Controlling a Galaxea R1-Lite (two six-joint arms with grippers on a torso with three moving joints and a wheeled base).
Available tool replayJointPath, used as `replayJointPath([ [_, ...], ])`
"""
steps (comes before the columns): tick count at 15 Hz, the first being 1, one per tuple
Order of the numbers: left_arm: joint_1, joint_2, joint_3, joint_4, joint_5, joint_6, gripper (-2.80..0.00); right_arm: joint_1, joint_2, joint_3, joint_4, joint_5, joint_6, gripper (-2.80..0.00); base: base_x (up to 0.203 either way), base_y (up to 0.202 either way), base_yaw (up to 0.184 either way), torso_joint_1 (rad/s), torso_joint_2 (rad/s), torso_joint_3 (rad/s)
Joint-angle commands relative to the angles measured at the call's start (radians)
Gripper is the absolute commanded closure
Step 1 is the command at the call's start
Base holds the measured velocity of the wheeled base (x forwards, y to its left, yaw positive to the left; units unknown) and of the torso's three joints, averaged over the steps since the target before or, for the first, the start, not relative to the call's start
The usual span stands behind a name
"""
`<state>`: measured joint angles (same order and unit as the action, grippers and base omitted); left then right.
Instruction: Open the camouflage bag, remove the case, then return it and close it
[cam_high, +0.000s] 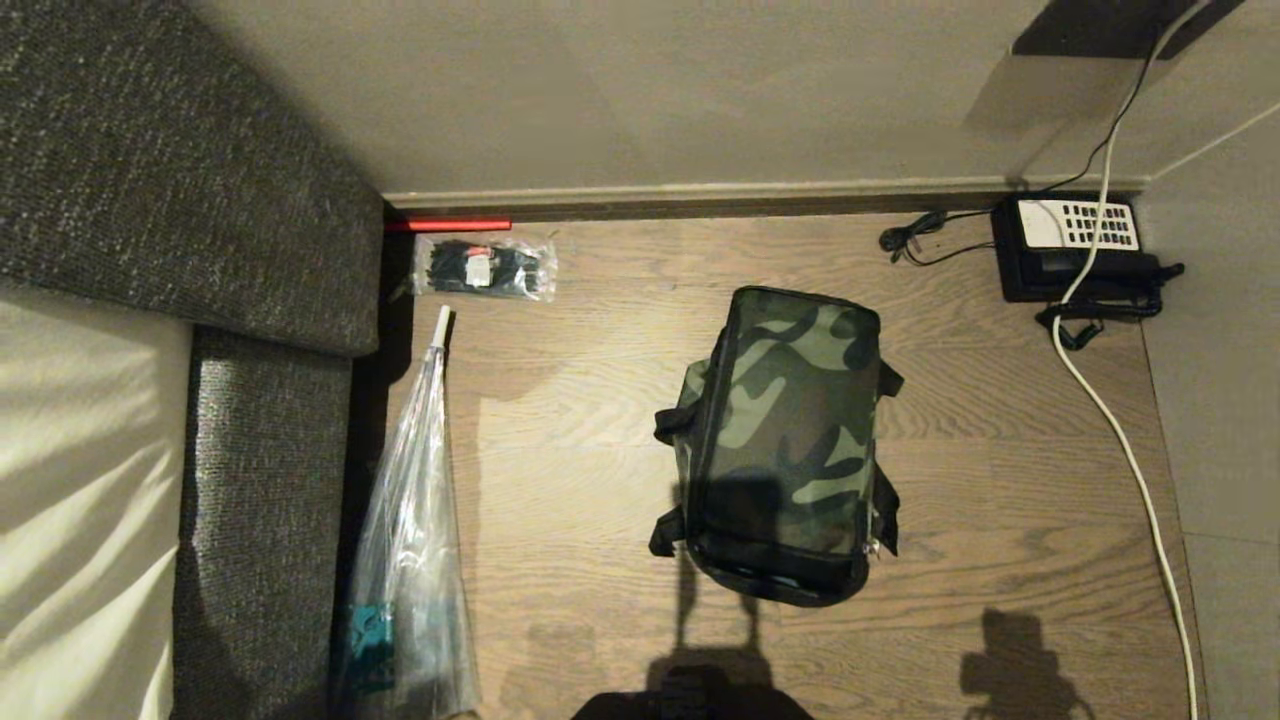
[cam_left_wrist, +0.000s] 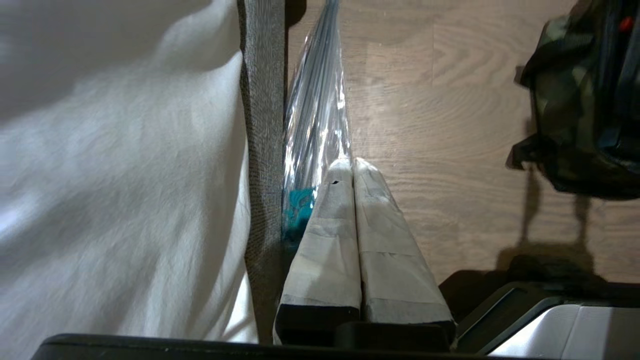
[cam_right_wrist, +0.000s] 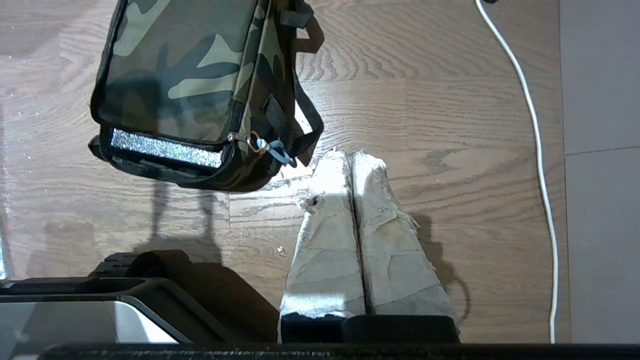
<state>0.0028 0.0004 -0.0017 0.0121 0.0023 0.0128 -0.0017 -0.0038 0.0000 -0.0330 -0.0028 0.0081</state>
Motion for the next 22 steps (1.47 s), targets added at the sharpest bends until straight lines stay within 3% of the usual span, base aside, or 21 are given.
replayJointPath([
  [1, 0.000, -0.002, 0.000, 0.002, 0.002, -0.001, 0.00, 0.000, -0.010, 0.014, -0.001, 0.000, 0.000, 0.00, 0.000, 0.000, 0.000, 0.007, 0.00, 0.153],
  [22, 0.000, -0.002, 0.000, -0.001, 0.002, -0.005, 0.00, 0.000, -0.010, 0.014, -0.001, 0.000, 0.000, 0.00, 0.000, 0.000, 0.000, 0.003, 0.00, 0.201],
])
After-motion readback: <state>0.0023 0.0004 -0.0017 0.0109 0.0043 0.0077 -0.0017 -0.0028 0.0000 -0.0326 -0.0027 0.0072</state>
